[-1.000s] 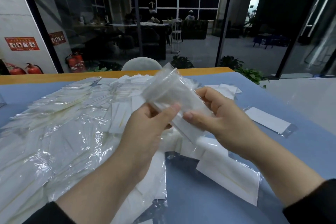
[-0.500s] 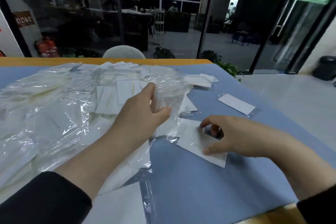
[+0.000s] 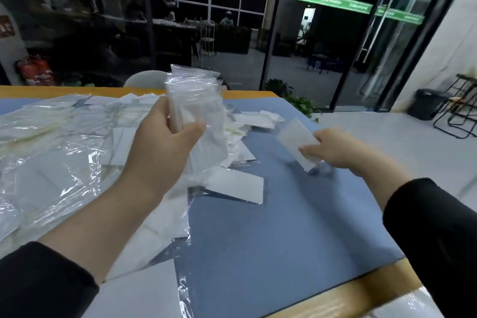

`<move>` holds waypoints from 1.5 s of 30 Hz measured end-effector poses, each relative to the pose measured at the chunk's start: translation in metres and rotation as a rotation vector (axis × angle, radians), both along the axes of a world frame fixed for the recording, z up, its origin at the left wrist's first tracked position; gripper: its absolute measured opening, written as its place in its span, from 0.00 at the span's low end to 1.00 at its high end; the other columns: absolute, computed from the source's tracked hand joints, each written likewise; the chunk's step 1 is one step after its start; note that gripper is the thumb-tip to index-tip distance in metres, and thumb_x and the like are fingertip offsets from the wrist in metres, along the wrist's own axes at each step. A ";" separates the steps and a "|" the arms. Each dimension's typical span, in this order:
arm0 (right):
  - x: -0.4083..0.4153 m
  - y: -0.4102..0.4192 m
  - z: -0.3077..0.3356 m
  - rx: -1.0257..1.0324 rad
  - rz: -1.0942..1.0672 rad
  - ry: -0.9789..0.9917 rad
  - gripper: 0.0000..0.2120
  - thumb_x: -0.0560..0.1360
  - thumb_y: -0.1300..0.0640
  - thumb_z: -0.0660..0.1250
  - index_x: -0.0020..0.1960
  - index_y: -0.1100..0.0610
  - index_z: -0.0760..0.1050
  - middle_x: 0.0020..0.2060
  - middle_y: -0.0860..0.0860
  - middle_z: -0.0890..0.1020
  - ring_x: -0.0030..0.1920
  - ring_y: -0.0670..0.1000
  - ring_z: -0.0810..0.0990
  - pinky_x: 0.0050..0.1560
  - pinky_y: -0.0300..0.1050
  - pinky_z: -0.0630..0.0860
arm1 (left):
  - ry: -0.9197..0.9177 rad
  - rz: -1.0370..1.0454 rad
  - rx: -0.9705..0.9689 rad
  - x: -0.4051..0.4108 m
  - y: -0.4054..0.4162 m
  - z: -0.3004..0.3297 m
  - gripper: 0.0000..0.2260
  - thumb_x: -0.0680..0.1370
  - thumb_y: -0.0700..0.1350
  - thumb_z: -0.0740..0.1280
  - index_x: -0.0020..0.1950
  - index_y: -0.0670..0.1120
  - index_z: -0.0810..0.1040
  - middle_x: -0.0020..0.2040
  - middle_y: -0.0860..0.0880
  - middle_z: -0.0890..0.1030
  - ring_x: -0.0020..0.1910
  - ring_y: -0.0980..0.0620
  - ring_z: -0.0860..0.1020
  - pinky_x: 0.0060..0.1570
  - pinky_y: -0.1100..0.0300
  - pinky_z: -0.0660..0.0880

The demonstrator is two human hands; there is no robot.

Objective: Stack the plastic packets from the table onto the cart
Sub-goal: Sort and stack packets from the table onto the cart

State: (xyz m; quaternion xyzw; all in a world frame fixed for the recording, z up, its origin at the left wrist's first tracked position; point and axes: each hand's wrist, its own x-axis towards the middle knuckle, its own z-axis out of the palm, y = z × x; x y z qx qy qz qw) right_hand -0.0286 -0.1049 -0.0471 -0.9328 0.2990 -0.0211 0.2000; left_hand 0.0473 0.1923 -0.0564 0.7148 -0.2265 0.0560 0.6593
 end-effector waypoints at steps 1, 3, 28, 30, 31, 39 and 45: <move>0.005 -0.011 -0.003 -0.012 -0.012 0.033 0.16 0.80 0.47 0.67 0.42 0.58 0.71 0.41 0.53 0.76 0.36 0.52 0.71 0.34 0.46 0.62 | 0.019 -0.010 -0.023 0.000 -0.004 0.003 0.08 0.77 0.47 0.70 0.54 0.59 0.78 0.48 0.55 0.84 0.49 0.53 0.83 0.53 0.45 0.81; 0.013 -0.027 -0.008 -0.052 -0.023 0.114 0.14 0.78 0.46 0.68 0.49 0.58 0.75 0.45 0.52 0.77 0.40 0.51 0.73 0.35 0.44 0.65 | 0.075 -0.044 -0.048 -0.002 -0.015 0.010 0.09 0.78 0.46 0.70 0.54 0.58 0.79 0.48 0.56 0.85 0.48 0.54 0.84 0.52 0.47 0.82; 0.035 -0.011 0.007 0.341 0.035 -0.398 0.12 0.75 0.56 0.74 0.55 0.54 0.76 0.48 0.54 0.84 0.41 0.53 0.82 0.36 0.44 0.77 | 0.130 0.018 -0.195 0.017 -0.030 0.003 0.07 0.78 0.46 0.71 0.54 0.55 0.78 0.45 0.56 0.84 0.47 0.54 0.84 0.48 0.50 0.81; 0.032 0.025 0.019 0.597 0.157 -0.675 0.14 0.77 0.59 0.73 0.61 0.54 0.77 0.50 0.53 0.86 0.46 0.53 0.86 0.41 0.46 0.81 | 0.175 -0.002 -0.205 0.020 -0.027 0.010 0.08 0.78 0.47 0.70 0.56 0.54 0.78 0.49 0.55 0.85 0.48 0.55 0.84 0.48 0.52 0.81; 0.031 0.046 0.025 0.678 0.230 -0.753 0.13 0.78 0.60 0.72 0.61 0.54 0.77 0.51 0.51 0.87 0.48 0.52 0.87 0.43 0.46 0.82 | 0.188 -0.013 -0.189 0.021 -0.025 0.012 0.08 0.78 0.47 0.70 0.57 0.53 0.78 0.50 0.55 0.85 0.48 0.56 0.84 0.47 0.55 0.80; 0.038 0.171 0.016 0.590 0.537 -0.712 0.14 0.81 0.55 0.65 0.66 0.46 0.73 0.54 0.44 0.84 0.55 0.48 0.84 0.59 0.58 0.80 | 0.411 -0.085 -0.264 -0.004 0.008 0.022 0.15 0.83 0.59 0.62 0.60 0.49 0.74 0.43 0.52 0.81 0.36 0.55 0.79 0.30 0.63 0.74; 0.018 0.214 0.010 0.461 0.669 -0.535 0.15 0.82 0.49 0.66 0.66 0.41 0.65 0.50 0.31 0.78 0.50 0.32 0.77 0.45 0.30 0.74 | 0.444 -0.013 -0.293 -0.024 0.049 0.009 0.13 0.78 0.46 0.72 0.62 0.48 0.79 0.54 0.48 0.86 0.54 0.46 0.85 0.54 0.46 0.81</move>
